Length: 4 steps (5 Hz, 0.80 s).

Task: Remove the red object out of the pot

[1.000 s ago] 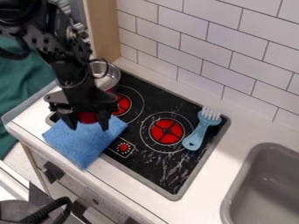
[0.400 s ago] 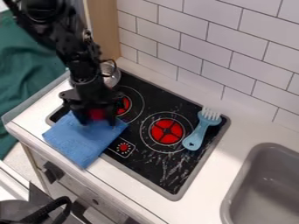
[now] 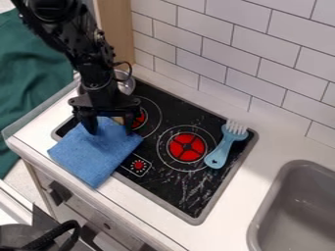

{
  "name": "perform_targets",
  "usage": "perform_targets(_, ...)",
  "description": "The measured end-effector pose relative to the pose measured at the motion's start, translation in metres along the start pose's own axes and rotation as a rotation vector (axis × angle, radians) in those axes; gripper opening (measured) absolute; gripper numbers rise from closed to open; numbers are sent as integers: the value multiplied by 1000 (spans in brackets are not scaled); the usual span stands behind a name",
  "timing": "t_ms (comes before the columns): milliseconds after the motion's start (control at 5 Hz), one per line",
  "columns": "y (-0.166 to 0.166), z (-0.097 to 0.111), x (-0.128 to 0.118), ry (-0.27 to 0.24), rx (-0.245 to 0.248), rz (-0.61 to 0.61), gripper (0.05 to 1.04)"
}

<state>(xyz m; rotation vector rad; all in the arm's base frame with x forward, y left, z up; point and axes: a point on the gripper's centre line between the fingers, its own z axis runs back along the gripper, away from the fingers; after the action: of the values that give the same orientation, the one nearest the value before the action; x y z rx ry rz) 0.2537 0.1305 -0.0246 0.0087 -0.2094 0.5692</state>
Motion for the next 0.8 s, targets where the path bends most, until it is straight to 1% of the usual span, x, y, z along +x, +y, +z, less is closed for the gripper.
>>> perform_targets(200,-6,16,1,-40,-9,-10,1009)
perform_targets(400,-19,44,1,-112,-10,-34,1007)
perform_targets(600,-39,72,2,-172,0,-92,1007)
perform_targets(800,-55,84,-6,-198,-2,-152,1007)
